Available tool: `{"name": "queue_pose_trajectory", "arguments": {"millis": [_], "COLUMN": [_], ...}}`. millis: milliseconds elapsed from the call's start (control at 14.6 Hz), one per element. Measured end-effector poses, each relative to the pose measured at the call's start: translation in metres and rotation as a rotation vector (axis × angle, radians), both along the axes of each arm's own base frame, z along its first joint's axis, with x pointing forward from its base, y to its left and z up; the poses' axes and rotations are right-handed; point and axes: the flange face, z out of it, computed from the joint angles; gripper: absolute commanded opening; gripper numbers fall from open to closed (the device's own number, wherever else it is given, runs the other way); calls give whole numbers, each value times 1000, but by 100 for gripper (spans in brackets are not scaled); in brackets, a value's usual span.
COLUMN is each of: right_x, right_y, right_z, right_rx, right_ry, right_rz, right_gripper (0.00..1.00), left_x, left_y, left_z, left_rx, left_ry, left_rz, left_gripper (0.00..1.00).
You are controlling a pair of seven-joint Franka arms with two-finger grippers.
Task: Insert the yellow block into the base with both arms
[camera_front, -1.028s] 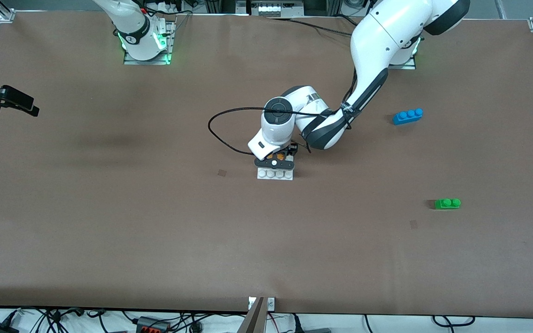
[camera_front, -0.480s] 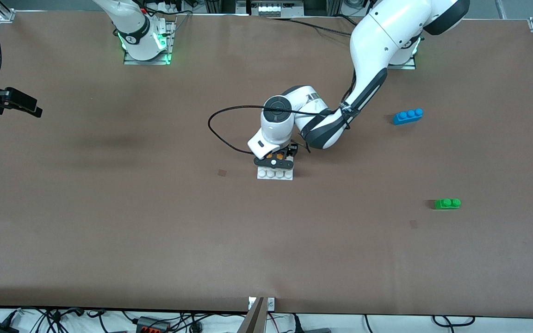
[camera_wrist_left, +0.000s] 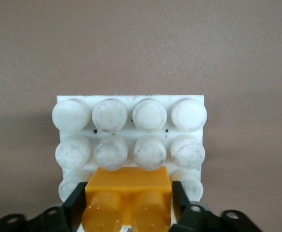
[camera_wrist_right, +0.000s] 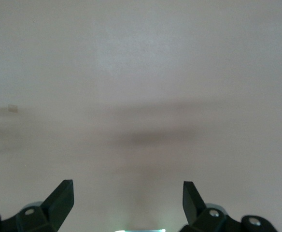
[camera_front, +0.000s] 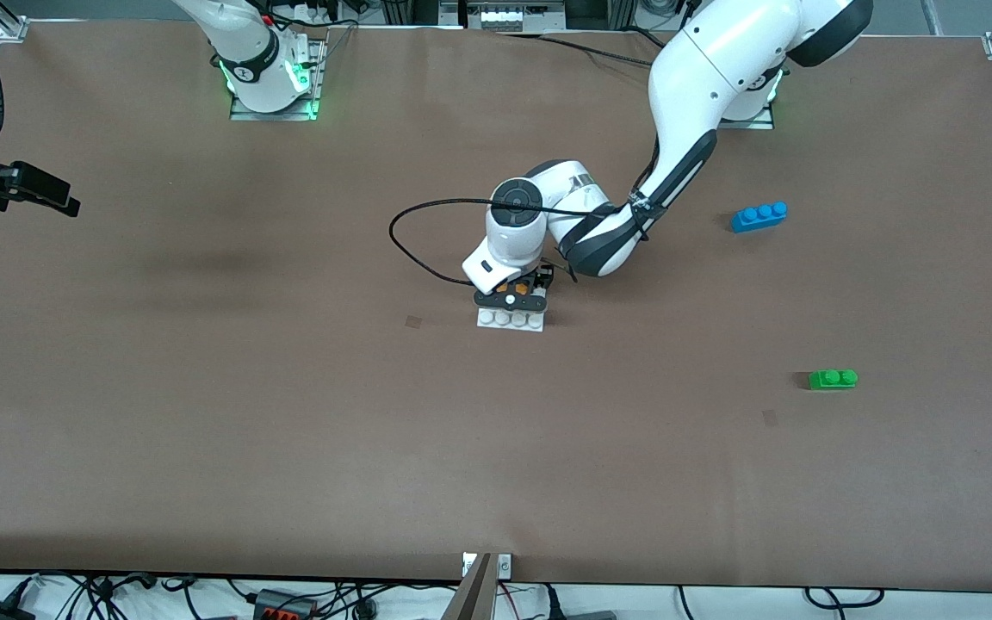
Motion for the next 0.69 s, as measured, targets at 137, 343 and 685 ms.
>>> {"name": "queue_pose_trajectory", "arguments": {"millis": [137, 343, 685], "right_x": [0, -1, -1], "right_y": [0, 0, 1], "right_z": [0, 0, -1], "right_rx": [0, 0, 1], "right_ry": [2, 5, 11], "right_rz": [0, 0, 0], "right_gripper": [100, 100, 100], "left_x": [7, 46, 125], "left_y": [4, 33, 135], "left_z": [11, 64, 123], "left_rx": [10, 31, 57], "left_ry": [7, 26, -5], "left_rz": [37, 110, 278], "left_gripper": [100, 100, 100]}}
